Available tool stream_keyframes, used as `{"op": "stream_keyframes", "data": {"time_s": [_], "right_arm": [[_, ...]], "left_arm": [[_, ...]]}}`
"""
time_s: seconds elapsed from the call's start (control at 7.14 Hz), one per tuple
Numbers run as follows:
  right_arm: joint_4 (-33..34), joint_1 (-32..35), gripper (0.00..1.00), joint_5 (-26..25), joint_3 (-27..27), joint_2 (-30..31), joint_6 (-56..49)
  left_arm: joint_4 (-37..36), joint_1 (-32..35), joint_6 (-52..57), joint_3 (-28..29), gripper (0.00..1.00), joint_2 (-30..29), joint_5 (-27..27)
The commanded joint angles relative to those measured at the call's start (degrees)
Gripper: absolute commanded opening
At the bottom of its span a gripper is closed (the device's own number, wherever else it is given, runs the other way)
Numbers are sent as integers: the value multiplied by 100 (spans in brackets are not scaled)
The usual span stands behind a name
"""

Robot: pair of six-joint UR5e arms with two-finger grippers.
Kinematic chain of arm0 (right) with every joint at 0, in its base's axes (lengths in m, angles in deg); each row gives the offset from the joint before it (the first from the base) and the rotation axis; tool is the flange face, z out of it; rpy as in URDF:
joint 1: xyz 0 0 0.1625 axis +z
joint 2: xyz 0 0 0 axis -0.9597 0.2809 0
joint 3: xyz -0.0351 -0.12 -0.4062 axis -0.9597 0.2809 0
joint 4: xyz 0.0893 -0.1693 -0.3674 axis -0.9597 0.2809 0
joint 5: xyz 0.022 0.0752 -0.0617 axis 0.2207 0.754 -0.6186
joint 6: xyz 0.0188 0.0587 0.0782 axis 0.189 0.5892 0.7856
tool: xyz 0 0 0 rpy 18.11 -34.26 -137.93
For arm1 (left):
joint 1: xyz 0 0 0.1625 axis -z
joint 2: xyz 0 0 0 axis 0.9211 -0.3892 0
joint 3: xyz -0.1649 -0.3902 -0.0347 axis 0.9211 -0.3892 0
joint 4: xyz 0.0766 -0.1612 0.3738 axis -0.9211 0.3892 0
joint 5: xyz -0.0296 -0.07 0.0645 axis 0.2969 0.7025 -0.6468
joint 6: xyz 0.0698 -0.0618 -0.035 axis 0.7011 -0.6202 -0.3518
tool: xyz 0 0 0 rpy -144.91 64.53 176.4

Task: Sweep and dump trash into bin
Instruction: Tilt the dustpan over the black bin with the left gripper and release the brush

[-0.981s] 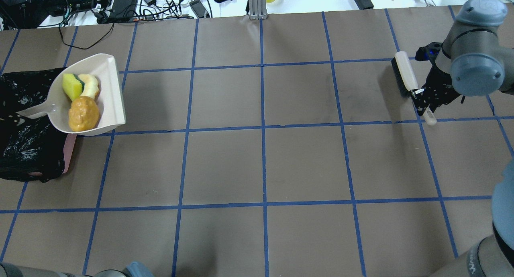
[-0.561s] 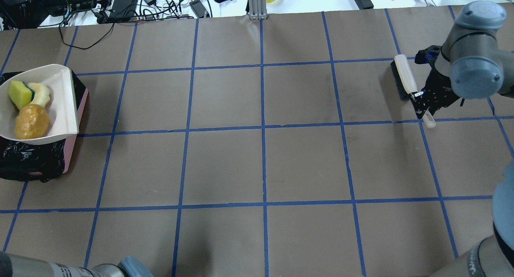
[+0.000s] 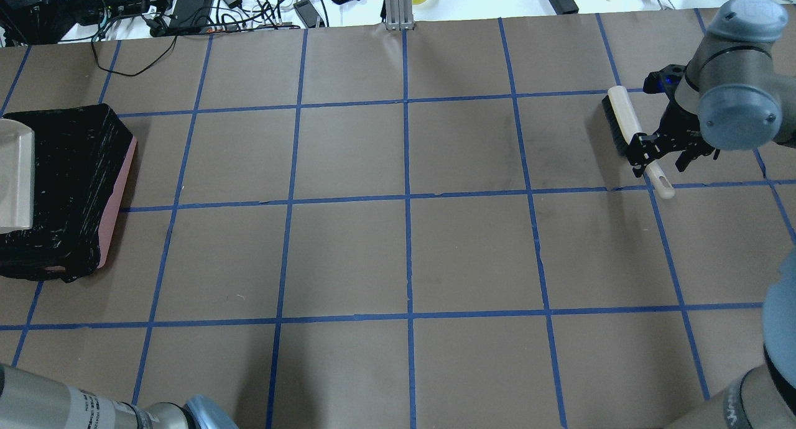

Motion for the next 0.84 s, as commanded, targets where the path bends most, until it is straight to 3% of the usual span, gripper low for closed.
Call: {"op": "stream_keyframes", "data": {"time_s": [0.0,0.14,0.42,0.7], "right_arm": [[-230,25,100,240,192,442,5],[-667,43,100,564,254,898,40],[-2237,322,100,628,953,1586,537],[-3522,1181,100,611,2147,1632,1695]], "left_arm": [[-401,107,11,58,0,-227,-857],[-656,447,-58,-21,0,-210,-1538],[-1934,1177,-6,-851,0,97,-2472],[-3002,1364,3,-1531,0,352,-2819]]}}
